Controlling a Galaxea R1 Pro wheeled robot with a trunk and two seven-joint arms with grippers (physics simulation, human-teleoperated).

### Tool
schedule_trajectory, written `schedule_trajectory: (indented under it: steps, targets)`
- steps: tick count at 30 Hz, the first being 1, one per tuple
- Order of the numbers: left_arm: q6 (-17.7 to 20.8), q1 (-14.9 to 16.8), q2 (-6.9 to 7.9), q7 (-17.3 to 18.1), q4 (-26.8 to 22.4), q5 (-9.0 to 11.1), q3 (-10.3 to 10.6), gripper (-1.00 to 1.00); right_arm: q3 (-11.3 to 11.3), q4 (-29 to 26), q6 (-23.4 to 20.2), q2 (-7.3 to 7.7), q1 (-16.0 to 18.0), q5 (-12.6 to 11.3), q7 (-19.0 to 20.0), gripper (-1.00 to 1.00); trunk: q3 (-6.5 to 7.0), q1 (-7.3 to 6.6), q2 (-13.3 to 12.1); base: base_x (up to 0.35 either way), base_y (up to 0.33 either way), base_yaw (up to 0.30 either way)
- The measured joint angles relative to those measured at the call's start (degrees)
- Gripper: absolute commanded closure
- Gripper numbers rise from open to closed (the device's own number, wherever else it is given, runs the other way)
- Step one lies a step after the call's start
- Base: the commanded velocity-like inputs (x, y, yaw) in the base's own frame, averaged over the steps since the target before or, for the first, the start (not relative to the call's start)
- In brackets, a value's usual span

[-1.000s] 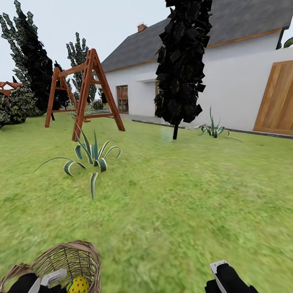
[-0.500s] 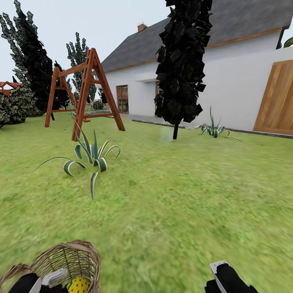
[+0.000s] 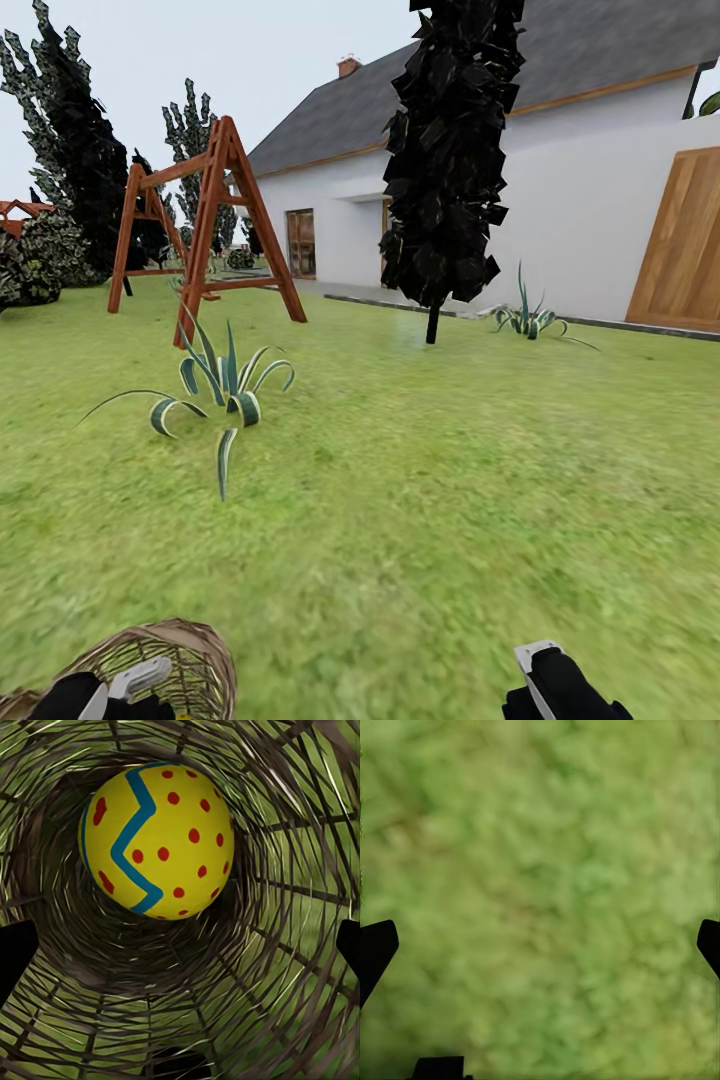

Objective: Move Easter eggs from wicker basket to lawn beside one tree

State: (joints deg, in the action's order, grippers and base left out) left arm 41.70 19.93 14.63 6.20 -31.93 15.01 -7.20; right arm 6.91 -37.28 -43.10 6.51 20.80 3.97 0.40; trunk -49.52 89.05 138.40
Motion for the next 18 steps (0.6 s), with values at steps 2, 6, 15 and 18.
schedule_trajectory:
  steps: [2, 6, 15, 18]
  targets:
    - [0.00, 0.00, -0.01, 0.00, 0.00, -0.01, 0.00, -1.00, 0.07, 0.00, 0.00, -0.11, 0.00, 0.06, 0.00, -1.00, 0.00, 0.00, 0.00, 0.001, 0.000, 0.000]
    - [0.00, 0.00, -0.02, 0.00, 0.00, 0.05, 0.00, -1.00, 0.09, 0.07, 0.00, -0.15, 0.00, 0.08, -0.01, -1.00, -0.18, 0.21, 0.39, 0.000, 0.000, 0.000]
    - [-0.08, 0.00, 0.09, 0.06, -0.03, 0.31, -0.47, -1.00, 0.12, 0.09, 0.00, -0.23, 0.00, 0.00, -0.01, -1.00, -1.79, 2.19, 4.00, 0.000, 0.000, 0.000]
    - [-0.09, 0.00, 0.08, 0.08, -0.05, 0.32, -0.41, -1.00, 0.16, 0.09, 0.00, -0.26, 0.00, 0.00, 0.00, -1.00, -2.37, 2.66, 4.82, 0.000, 0.000, 0.000]
